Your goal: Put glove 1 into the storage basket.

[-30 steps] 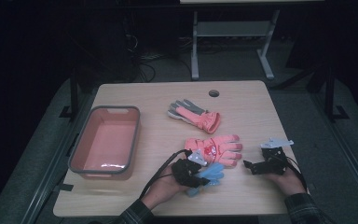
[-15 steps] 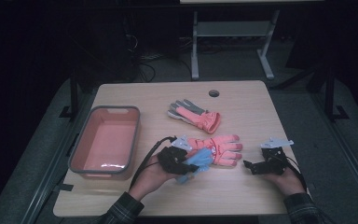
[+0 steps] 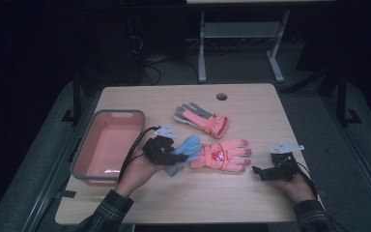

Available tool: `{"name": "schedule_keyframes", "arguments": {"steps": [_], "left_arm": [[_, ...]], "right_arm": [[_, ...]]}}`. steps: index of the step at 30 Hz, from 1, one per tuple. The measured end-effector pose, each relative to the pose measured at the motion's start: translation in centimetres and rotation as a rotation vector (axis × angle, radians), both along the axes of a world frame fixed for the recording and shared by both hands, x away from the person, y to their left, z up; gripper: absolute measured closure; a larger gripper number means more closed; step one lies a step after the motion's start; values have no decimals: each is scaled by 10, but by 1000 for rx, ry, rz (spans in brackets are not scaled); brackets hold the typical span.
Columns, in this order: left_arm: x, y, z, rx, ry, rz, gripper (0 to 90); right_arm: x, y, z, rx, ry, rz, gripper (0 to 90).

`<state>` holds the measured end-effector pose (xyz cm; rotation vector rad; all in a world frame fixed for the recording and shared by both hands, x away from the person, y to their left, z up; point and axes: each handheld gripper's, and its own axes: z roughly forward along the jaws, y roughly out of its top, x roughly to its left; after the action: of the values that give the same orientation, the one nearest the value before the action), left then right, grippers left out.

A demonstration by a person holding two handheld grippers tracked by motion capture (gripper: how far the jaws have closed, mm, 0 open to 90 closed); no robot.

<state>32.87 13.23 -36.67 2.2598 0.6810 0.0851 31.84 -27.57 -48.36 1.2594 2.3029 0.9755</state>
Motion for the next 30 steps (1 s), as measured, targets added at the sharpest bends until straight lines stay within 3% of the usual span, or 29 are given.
{"name": "schedule_keyframes", "arguments": {"steps": [8, 17, 30], "left_arm": [[8, 32, 10, 4, -17, 73, 735], [26, 73, 18, -16, -34, 209, 735], [44, 116, 28, 1, -69, 349, 735]], "right_arm": [[0, 0, 0, 1, 5, -4, 28], [0, 0, 0, 1, 5, -4, 28], [0, 0, 0, -1, 0, -1, 28]]}}
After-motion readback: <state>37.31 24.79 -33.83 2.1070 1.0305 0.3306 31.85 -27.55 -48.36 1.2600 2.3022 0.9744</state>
